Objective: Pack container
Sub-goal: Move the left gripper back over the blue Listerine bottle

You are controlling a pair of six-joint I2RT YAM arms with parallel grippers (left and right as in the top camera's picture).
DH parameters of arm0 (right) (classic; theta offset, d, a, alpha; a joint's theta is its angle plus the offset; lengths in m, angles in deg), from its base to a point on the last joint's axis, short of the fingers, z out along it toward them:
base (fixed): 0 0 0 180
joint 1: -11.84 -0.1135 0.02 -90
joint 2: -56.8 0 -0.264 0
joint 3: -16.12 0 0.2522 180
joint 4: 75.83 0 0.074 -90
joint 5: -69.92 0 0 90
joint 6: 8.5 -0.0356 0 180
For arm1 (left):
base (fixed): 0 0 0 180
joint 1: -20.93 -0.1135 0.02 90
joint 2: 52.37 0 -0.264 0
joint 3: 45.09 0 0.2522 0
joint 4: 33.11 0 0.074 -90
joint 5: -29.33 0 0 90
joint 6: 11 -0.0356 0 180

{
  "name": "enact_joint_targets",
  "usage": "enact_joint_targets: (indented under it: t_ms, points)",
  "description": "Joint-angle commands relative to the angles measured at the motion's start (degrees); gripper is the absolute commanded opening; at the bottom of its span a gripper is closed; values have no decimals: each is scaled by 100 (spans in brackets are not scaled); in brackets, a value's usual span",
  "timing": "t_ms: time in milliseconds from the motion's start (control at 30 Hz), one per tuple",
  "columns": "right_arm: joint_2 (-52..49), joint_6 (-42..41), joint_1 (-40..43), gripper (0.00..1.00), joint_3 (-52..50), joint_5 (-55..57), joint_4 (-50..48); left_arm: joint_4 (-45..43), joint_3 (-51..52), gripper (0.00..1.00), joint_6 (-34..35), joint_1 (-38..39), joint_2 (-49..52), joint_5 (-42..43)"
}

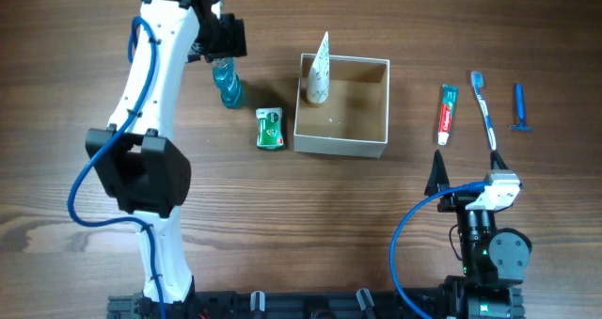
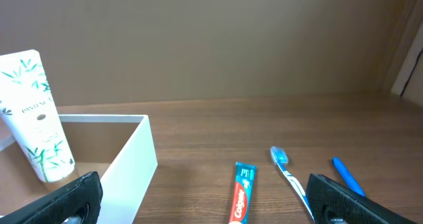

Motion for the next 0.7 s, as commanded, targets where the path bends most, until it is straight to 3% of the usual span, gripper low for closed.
enact_joint_targets:
  t_ms: [0, 667]
  points:
    - [11, -79, -35, 100, -9, 98, -15, 37, -15, 80, -142, -35, 201, 98]
    - [11, -79, -35, 100, -9, 98, -15, 225, -15, 77, -269, -35, 590, 103]
